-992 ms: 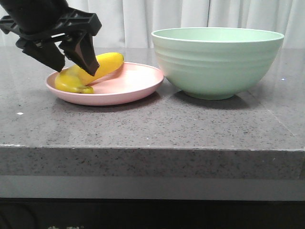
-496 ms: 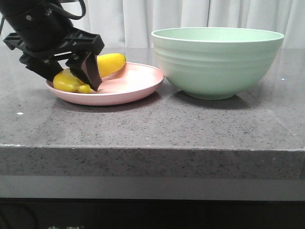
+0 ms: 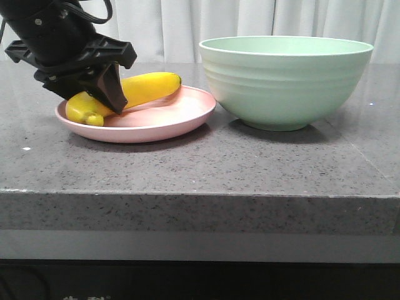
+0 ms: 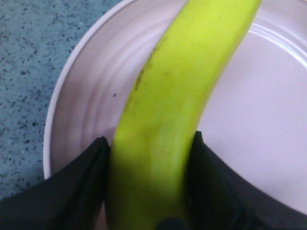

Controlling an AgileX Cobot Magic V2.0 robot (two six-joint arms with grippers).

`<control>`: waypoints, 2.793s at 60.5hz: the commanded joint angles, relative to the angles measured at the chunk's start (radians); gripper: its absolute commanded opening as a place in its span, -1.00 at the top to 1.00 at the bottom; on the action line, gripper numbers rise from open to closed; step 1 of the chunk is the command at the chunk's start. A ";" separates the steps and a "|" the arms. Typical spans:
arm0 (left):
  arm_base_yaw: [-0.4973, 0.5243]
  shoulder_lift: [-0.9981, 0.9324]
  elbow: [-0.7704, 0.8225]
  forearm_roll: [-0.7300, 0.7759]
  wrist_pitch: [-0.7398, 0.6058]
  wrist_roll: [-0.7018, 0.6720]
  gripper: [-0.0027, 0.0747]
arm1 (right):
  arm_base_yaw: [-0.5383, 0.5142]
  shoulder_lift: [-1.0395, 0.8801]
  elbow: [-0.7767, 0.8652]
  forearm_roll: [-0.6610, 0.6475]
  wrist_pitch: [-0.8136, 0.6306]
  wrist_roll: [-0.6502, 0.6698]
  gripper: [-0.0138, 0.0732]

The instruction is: Transfer banana from pink plate to green bowl

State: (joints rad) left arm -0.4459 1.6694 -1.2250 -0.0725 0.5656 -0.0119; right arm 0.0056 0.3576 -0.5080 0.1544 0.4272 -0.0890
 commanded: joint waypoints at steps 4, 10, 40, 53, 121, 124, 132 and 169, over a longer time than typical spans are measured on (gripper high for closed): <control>0.001 -0.045 -0.050 -0.007 -0.080 -0.002 0.40 | -0.004 0.016 -0.036 -0.006 -0.075 -0.005 -0.73; 0.001 -0.081 -0.066 -0.007 -0.063 -0.002 0.40 | -0.004 0.016 -0.036 -0.006 -0.072 -0.005 -0.73; -0.265 -0.408 -0.065 -0.006 0.155 0.054 0.40 | -0.004 0.283 -0.220 0.516 0.131 -0.095 -0.73; -0.375 -0.447 -0.065 -0.004 0.174 0.054 0.40 | -0.004 0.492 -0.313 1.050 0.321 -0.414 -0.73; -0.388 -0.447 -0.065 -0.006 0.102 0.054 0.37 | 0.137 0.890 -0.433 1.560 0.605 -0.610 0.34; -0.388 -0.447 -0.065 -0.006 0.097 0.054 0.25 | 0.137 0.890 -0.433 1.560 0.598 -0.611 0.46; -0.388 -0.447 -0.065 -0.006 0.090 0.054 -0.30 | 0.137 0.890 -0.433 1.559 0.565 -0.626 0.52; -0.386 -0.558 -0.065 0.064 0.069 0.045 -0.56 | 0.133 0.965 -0.809 1.024 0.302 -0.534 0.50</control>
State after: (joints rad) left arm -0.8243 1.1485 -1.2591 -0.0208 0.7056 0.0437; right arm 0.1422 1.3417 -1.2134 1.2195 0.7694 -0.6593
